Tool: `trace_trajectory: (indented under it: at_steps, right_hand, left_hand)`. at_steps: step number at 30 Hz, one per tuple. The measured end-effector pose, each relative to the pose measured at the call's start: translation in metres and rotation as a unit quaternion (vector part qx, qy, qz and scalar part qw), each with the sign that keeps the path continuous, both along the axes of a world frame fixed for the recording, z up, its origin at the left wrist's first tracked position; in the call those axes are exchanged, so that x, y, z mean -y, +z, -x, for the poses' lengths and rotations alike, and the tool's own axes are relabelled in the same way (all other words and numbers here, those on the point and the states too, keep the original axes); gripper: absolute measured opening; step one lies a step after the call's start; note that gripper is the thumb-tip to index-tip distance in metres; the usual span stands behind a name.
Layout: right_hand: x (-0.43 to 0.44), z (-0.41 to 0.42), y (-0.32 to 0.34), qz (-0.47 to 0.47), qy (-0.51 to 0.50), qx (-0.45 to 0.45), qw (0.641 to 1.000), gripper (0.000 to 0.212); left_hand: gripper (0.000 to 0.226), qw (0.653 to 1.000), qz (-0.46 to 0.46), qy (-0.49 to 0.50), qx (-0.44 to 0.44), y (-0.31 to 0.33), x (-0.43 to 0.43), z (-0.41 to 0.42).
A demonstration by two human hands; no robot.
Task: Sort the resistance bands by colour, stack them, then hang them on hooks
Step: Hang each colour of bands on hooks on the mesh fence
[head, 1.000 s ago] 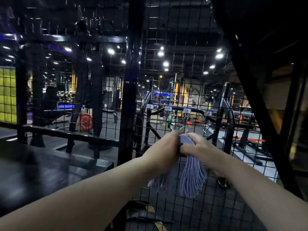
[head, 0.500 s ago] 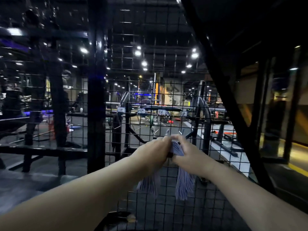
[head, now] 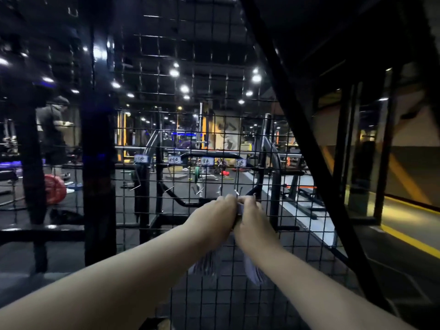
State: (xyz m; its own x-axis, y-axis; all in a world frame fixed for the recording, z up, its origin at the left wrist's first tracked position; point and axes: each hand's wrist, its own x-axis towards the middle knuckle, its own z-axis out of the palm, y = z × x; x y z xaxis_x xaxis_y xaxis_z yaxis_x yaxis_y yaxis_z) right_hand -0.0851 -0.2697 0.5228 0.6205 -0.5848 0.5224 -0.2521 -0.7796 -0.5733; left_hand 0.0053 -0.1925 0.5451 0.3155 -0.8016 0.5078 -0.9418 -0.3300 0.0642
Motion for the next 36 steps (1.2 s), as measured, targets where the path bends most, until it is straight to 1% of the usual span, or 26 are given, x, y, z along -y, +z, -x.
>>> trace_trajectory:
  at_steps: [2, 5, 6, 8, 11, 16, 21, 23, 26, 31, 33, 36]
  right_hand:
    - [0.01, -0.003, -0.002, 0.023, -0.013, -0.016, 1.0, 0.038]
    - [0.03, -0.005, 0.0, 0.091, -0.016, -0.083, 0.992, 0.049]
    - [0.035, -0.005, 0.001, 0.1, -0.008, -0.095, 0.99, 0.049]
    - [0.045, -0.005, 0.007, 0.098, 0.013, -0.101, 0.99, 0.042]
    - [0.058, -0.006, 0.015, 0.105, 0.022, -0.11, 0.988, 0.037]
    - [0.079, -0.017, 0.031, 0.156, 0.034, -0.137, 0.978, 0.039]
    - [0.105, -0.026, 0.047, 0.17, 0.069, -0.172, 0.968, 0.035]
    - [0.114, -0.028, 0.056, 0.182, 0.083, -0.191, 0.961, 0.03]
    - [0.128, -0.034, 0.07, 0.216, 0.078, -0.182, 0.956, 0.019]
    - [0.148, -0.046, 0.08, 0.272, 0.034, -0.174, 0.946, 0.027]
    - [0.153, -0.05, 0.078, 0.269, 0.024, -0.173, 0.947, 0.03]
    - [0.161, -0.059, 0.071, 0.244, 0.024, -0.173, 0.954, 0.026]
  left_hand:
    - [0.025, 1.0, 0.002, 0.005, -0.001, 0.003, 0.009, -0.003]
    - [0.028, 1.0, -0.011, -0.004, 0.008, 0.005, 0.022, -0.01]
    - [0.03, 1.0, -0.019, -0.006, 0.01, 0.005, 0.025, -0.013]
    - [0.032, 0.999, -0.03, -0.005, 0.023, 0.006, 0.032, -0.019]
    - [0.029, 0.998, -0.039, -0.01, 0.041, 0.009, 0.041, -0.027]
    - [0.02, 0.999, -0.027, -0.007, 0.047, 0.018, 0.059, -0.047]
    - [0.021, 0.998, -0.01, -0.011, 0.065, 0.026, 0.07, -0.059]
    - [0.013, 0.997, -0.006, -0.027, 0.071, 0.033, 0.073, -0.065]
    - [0.01, 0.996, 0.009, -0.036, 0.076, 0.045, 0.081, -0.074]
    - [0.012, 0.997, 0.025, -0.019, 0.07, 0.055, 0.104, -0.079]
    - [0.014, 0.998, 0.023, 0.004, 0.06, 0.054, 0.113, -0.082]
    - [0.014, 0.998, 0.017, 0.011, 0.06, 0.048, 0.125, -0.09]
